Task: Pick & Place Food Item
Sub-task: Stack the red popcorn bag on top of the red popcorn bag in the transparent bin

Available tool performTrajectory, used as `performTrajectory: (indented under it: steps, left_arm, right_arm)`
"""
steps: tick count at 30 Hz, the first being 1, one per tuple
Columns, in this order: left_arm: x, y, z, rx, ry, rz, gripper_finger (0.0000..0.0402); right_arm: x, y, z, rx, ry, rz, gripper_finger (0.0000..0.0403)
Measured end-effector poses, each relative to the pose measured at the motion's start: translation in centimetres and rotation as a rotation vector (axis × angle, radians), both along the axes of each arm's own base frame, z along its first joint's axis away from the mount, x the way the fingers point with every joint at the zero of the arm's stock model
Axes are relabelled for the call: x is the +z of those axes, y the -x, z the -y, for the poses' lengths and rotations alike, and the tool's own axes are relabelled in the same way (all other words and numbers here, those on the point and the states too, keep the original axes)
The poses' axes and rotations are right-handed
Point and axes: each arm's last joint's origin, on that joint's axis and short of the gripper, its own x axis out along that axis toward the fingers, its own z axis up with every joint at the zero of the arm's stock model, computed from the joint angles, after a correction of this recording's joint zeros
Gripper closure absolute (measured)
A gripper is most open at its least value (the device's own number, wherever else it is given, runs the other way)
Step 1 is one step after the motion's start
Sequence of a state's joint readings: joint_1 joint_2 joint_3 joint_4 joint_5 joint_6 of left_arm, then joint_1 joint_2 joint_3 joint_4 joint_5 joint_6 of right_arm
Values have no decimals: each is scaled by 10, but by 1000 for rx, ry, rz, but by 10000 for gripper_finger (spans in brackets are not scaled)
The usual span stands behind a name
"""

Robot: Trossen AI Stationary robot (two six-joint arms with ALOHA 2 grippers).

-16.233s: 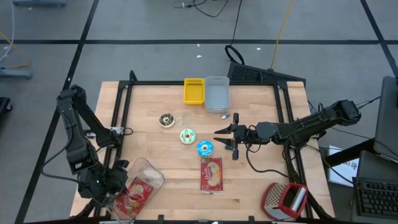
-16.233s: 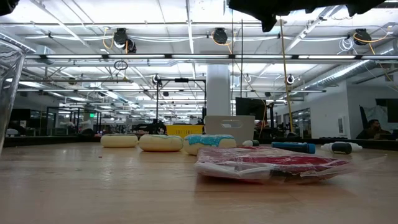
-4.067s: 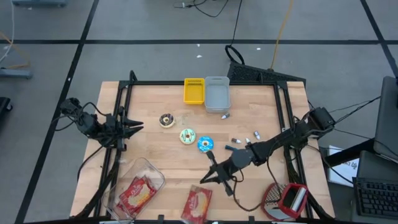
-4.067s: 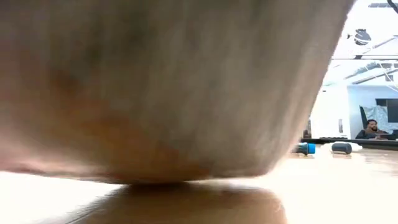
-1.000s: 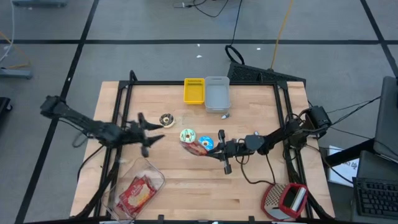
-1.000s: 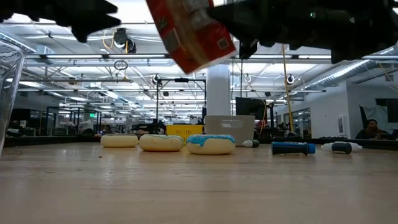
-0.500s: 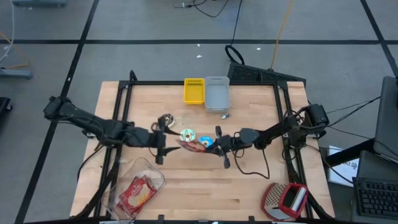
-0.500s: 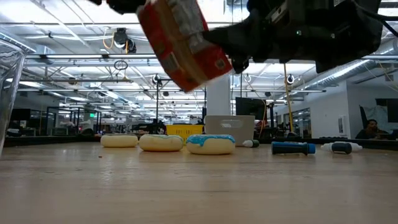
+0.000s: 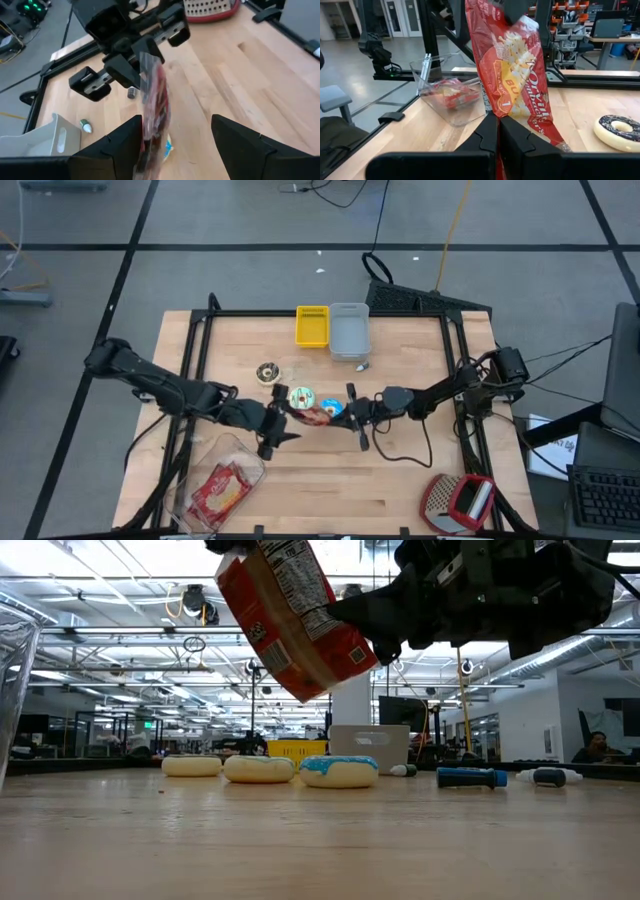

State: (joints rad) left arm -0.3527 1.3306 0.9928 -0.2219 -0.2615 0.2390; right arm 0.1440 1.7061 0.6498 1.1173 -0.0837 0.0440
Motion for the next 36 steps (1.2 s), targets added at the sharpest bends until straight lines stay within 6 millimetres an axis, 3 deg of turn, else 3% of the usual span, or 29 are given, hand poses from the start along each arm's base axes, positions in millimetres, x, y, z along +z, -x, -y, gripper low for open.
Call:
performTrajectory:
  steps: [5,16,23,27,36]
  left_arm:
    - [-9,-9,-2,7,-21,-12,160]
    - [6,-4,-4,15,9,68,160]
    - [5,-4,-4,19,6,55,166]
    - [5,-3,-4,19,3,49,203]
    - [7,-5,-7,23,16,68,330]
  right_arm:
    - [-1,0,0,-4,1,-9,403]
    - [-2,0,0,-5,2,-16,403]
    - [-2,0,0,-5,2,-16,403]
    - [-2,0,0,-5,2,-16,403]
    - [-2,0,0,-5,2,-16,403]
